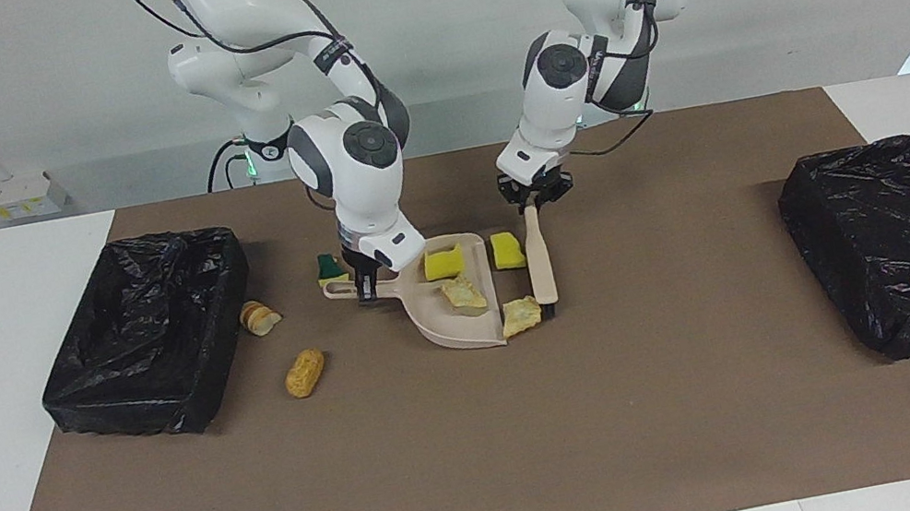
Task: Sweep and dump trash in bin
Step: 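Sweep the remaining pieces into the dustpan with the left gripper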
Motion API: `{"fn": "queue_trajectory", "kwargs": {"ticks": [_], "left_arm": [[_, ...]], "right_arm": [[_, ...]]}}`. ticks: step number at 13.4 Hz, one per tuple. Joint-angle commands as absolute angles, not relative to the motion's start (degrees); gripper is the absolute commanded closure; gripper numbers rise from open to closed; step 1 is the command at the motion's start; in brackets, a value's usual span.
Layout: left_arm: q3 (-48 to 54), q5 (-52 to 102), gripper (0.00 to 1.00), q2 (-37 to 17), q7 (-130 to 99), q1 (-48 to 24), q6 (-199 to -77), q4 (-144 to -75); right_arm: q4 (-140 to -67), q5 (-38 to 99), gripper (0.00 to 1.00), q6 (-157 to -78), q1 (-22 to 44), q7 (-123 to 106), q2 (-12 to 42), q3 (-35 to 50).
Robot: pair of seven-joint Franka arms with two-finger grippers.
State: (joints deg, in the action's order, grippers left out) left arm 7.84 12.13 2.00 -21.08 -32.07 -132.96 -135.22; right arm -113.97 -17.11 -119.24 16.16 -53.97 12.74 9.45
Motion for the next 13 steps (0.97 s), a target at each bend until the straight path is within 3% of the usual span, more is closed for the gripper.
{"fn": "queue_trajectory", "kwargs": {"ticks": [1, 7, 13], "left_arm": [[8.3, 13.7, 1.0, -0.7, -22.1, -35.9, -133.4, -130.9], [10.0, 15.8, 1.0, -2.6, -29.8, -39.5, -128.9, -122.3], [9.2, 15.8, 1.0, 2.2, -35.9, -34.3, -124.1, -121.1]], "right_arm": [[-113.6, -17.9, 1.0, -118.1, 15.5, -53.2, 12.0, 9.9], [-113.6, -17.5, 1.0, -117.9, 14.3, -53.6, 11.0, 9.9], [-113.6, -17.5, 1.0, -117.9, 13.3, -54.9, 10.5, 9.9]]}}
